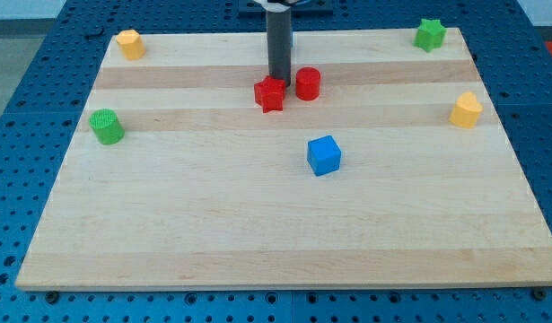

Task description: Slide the red circle slightly down

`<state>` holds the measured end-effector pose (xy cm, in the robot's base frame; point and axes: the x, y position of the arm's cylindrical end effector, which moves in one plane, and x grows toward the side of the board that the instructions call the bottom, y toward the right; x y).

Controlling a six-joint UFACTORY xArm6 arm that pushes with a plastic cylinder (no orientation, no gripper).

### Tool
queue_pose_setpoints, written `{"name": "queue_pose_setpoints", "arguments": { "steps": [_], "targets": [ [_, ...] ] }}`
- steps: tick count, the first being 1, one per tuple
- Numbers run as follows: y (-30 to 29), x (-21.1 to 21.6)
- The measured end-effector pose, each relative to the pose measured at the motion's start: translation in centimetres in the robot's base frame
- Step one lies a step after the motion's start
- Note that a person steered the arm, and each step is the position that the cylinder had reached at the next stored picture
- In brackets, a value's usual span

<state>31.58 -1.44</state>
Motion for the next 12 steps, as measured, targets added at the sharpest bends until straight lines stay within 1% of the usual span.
{"name": "queue_pose_setpoints", "arguments": {
  "steps": [2,3,5,6,8,9,10,12],
  "targets": [
    [0.1,-1.3],
    [5.5,-1.4],
    [6.0,-1.6],
    [7.7,-1.8],
    [12.9,-0.2],
    [13.8,0.6],
    [13.8,2.0],
    [11.8,4.5]
  ]
}}
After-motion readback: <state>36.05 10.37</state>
